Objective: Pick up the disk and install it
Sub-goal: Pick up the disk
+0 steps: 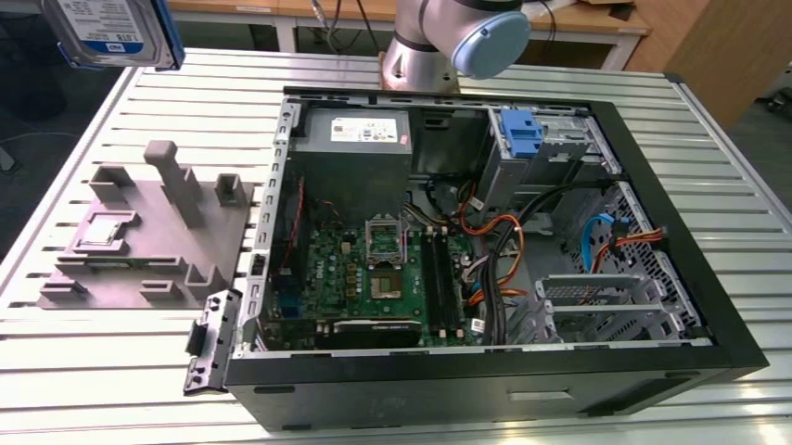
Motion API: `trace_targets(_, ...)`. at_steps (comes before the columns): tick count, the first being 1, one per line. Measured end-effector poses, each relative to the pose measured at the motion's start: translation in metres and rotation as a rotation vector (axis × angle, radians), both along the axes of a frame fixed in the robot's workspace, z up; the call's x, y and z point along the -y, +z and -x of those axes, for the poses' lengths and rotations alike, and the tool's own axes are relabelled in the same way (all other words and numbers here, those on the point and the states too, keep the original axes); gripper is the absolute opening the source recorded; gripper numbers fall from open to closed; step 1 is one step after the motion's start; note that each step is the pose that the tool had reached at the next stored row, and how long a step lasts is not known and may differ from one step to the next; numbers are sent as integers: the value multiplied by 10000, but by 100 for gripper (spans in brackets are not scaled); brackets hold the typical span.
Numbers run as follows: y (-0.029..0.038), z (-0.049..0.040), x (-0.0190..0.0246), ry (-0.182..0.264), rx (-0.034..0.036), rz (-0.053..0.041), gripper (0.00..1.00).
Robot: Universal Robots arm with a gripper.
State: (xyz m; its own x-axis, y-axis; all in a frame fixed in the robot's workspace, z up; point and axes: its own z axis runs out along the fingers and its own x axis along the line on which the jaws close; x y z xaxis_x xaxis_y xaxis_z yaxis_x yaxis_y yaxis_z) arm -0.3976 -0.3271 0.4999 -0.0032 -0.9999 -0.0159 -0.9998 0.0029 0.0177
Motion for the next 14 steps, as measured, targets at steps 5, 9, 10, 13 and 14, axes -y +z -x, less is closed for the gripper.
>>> trace_targets(5, 0, -23, 0, 0, 1, 0, 36)
trace_targets(9, 0, -41, 0, 0, 1, 0, 36)
trace_targets(10, 0, -45, 0, 0, 0, 0, 36)
trace_targets(13, 0, -56, 0, 0, 0, 0, 36)
trace_targets(14, 0, -60, 0, 0, 0, 0, 36)
